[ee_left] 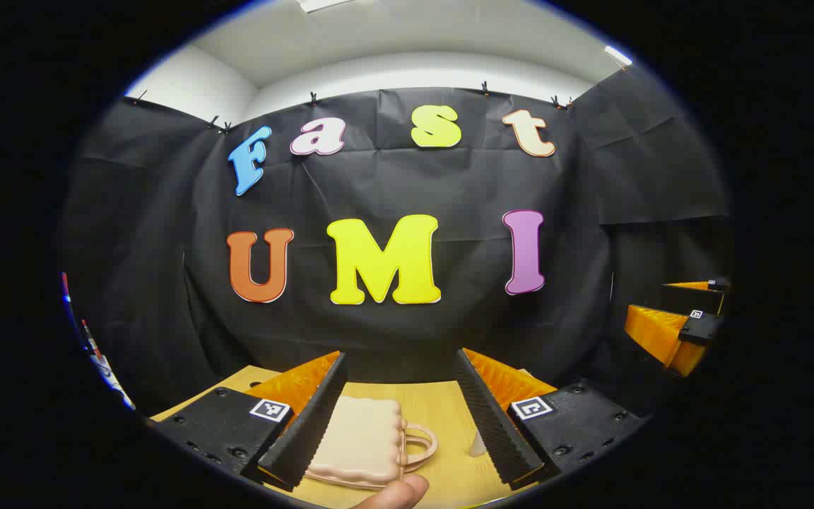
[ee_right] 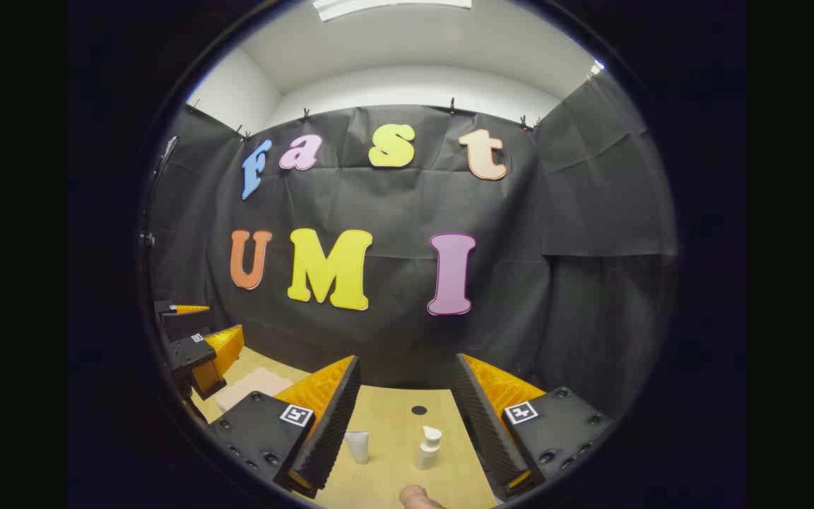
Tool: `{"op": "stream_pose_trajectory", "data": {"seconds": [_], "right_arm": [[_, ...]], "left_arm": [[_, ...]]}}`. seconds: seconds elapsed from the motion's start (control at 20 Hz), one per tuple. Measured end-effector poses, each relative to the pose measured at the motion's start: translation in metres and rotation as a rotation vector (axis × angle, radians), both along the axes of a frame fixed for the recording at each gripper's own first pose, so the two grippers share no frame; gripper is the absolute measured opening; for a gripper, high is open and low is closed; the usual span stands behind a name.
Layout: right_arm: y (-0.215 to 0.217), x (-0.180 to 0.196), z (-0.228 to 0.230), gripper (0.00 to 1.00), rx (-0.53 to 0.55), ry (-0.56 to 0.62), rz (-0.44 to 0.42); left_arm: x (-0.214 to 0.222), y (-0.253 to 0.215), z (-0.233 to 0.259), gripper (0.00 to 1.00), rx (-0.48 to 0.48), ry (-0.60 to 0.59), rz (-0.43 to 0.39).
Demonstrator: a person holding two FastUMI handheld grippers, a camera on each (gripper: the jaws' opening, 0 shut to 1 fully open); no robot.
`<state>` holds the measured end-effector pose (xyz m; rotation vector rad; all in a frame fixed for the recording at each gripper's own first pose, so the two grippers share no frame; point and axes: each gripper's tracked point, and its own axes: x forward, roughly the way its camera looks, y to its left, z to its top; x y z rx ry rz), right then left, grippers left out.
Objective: First open the suitcase, pack the skin care products into it, and then close the suitcase.
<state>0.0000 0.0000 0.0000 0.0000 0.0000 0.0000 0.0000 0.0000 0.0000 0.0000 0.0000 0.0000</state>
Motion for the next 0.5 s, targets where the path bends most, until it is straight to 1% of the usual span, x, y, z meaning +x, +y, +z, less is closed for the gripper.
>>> {"op": "stream_pose_trajectory", "data": {"seconds": [0.05, 0.35, 0.4, 0.5], "right_arm": [[-0.001, 0.002, 0.000, 0.79, -0.004, 0.001, 0.001], [-0.002, 0.008, -0.004, 0.78, -0.012, 0.013, -0.002], [-0.003, 0.009, -0.006, 0.80, -0.013, 0.014, -0.004], [-0.004, 0.012, -0.004, 0.78, -0.011, 0.010, -0.007]], "left_arm": [[0.000, -0.002, -0.001, 0.97, 0.001, 0.003, -0.002], [0.006, -0.005, -0.011, 0.97, -0.002, 0.025, -0.002], [0.007, -0.005, -0.013, 0.97, -0.006, 0.031, 0.000], [0.011, -0.003, -0.016, 0.98, -0.012, 0.042, 0.001]]}}
